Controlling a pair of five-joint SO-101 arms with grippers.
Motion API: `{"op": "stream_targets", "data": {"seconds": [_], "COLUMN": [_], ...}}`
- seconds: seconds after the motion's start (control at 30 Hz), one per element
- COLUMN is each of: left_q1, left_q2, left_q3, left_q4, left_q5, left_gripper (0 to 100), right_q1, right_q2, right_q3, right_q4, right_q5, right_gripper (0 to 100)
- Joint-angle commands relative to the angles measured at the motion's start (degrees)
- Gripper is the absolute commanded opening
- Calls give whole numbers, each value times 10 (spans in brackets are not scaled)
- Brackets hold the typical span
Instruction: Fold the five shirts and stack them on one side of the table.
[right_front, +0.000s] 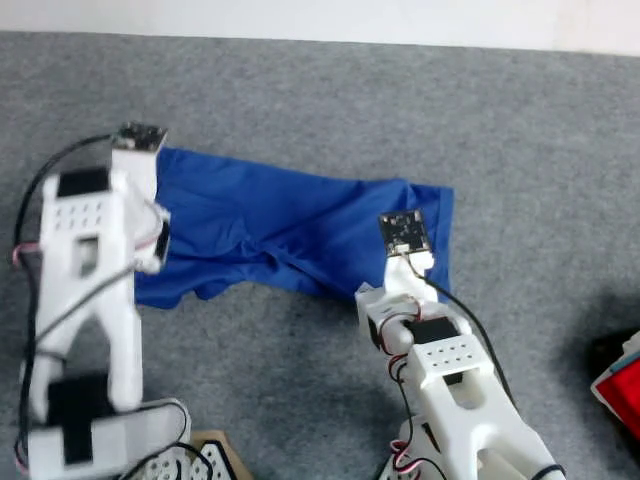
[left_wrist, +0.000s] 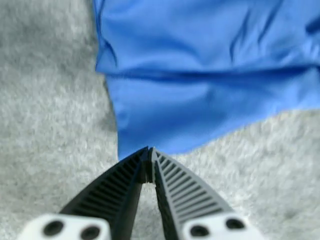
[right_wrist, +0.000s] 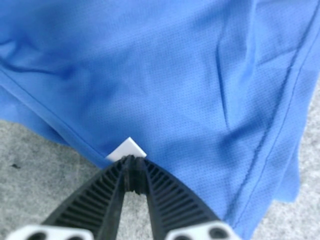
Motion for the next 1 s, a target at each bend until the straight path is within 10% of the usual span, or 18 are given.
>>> {"op": "stream_targets", "data": {"seconds": [0.0,0.97], "left_q1": [-18,-7], "left_q2": [-65,125], "left_q3": [153,86], "left_q4": [-120,-237], "left_q5": [-20,3], "left_gripper": [7,7], "right_q1": [-1,-3], "right_q2": [-10,-7], "right_q3": [-4,25], "right_q4": [0,-68], "right_q5": [7,4], "right_gripper": [7,7]}}
